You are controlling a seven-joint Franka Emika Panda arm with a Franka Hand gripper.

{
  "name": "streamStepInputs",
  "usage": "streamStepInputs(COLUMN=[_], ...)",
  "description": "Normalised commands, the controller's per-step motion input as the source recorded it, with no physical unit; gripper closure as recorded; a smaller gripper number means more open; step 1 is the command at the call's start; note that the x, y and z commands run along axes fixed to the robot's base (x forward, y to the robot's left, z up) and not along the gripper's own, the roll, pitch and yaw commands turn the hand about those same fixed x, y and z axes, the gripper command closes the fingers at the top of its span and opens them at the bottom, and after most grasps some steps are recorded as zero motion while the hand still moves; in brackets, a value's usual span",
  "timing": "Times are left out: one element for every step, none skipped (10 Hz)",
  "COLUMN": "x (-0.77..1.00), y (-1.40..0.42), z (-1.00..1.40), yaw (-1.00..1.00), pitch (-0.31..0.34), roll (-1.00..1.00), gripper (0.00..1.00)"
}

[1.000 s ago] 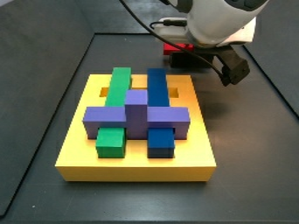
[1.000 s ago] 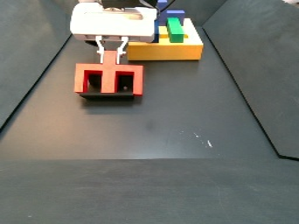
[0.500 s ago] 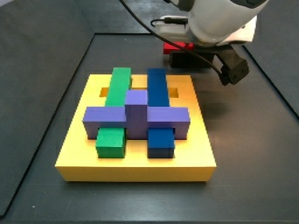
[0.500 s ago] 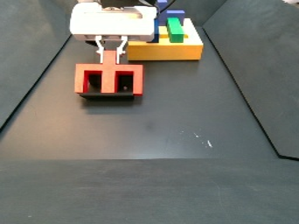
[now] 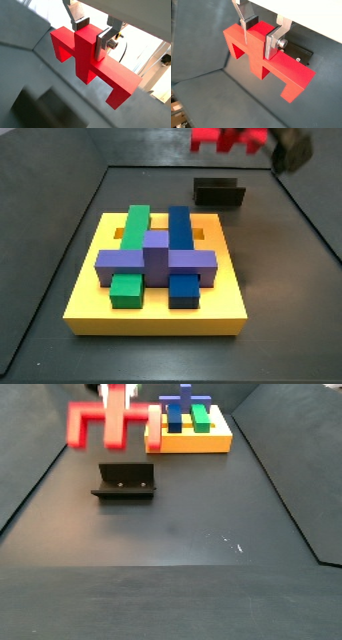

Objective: Pick up the red object. Move up. Place the red object on the fixture. Regrasp the red object. Move to above the board. Insert the red object.
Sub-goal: Move to above the board.

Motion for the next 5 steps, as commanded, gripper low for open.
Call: streamStepInputs(x=[-0.02, -0.04, -0.02, 0.0, 0.02], y=[0.0, 0.0, -0.01, 0.0, 0.0], z=[1.4, 1.4, 0.98, 0.49, 0.23], yaw=[-0.01, -0.01, -0.01, -0.01, 0.0], pitch=[0.002, 0.009, 0.022, 0.044, 0.055], roll=[-0.03, 0.0, 0.0, -0.02, 0.02], gripper=[1.0, 1.0, 1.0, 1.0, 1.0])
